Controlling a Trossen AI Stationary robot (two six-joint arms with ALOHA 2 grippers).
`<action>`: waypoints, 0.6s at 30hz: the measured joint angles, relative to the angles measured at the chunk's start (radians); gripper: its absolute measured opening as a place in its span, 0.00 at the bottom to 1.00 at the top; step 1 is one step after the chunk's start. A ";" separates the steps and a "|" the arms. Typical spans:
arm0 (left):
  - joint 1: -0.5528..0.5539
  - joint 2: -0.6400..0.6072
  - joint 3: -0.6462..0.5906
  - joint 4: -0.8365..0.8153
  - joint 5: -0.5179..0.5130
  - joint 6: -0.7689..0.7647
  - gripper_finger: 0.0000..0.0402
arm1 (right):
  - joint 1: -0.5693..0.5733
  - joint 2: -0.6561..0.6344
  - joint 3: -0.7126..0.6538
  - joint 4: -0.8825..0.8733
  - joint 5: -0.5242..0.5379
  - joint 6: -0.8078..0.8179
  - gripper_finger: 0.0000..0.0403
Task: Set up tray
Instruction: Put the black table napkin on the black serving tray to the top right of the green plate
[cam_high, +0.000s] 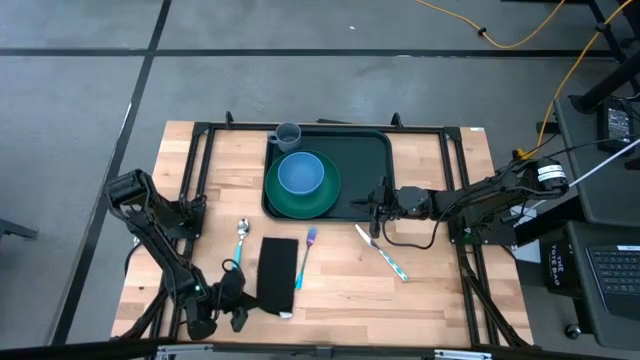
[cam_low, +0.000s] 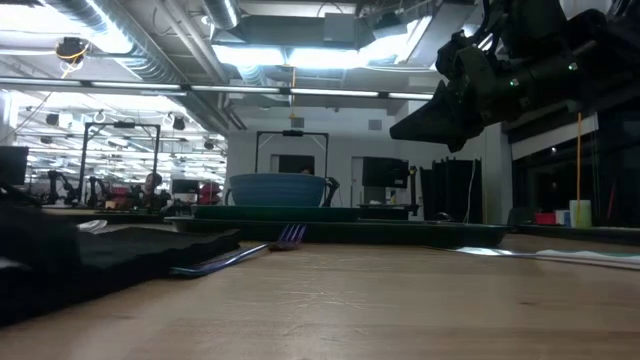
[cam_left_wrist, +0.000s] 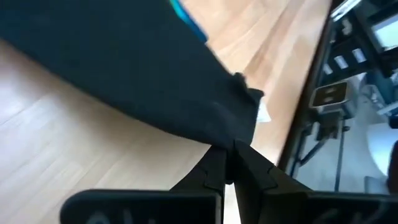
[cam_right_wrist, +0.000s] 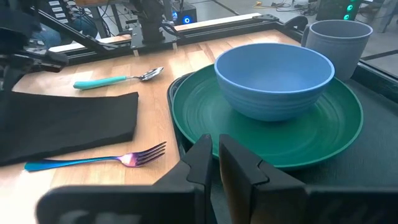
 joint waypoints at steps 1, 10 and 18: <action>0.000 0.000 0.000 0.008 -0.013 0.009 0.01 | 0.000 0.000 0.000 0.000 0.000 0.000 0.09; 0.000 0.000 0.000 0.054 -0.179 0.131 0.01 | 0.000 0.000 0.000 0.000 0.000 0.000 0.09; 0.000 -0.009 0.000 0.162 -0.245 0.290 0.01 | 0.000 0.000 0.000 0.000 0.000 0.003 0.09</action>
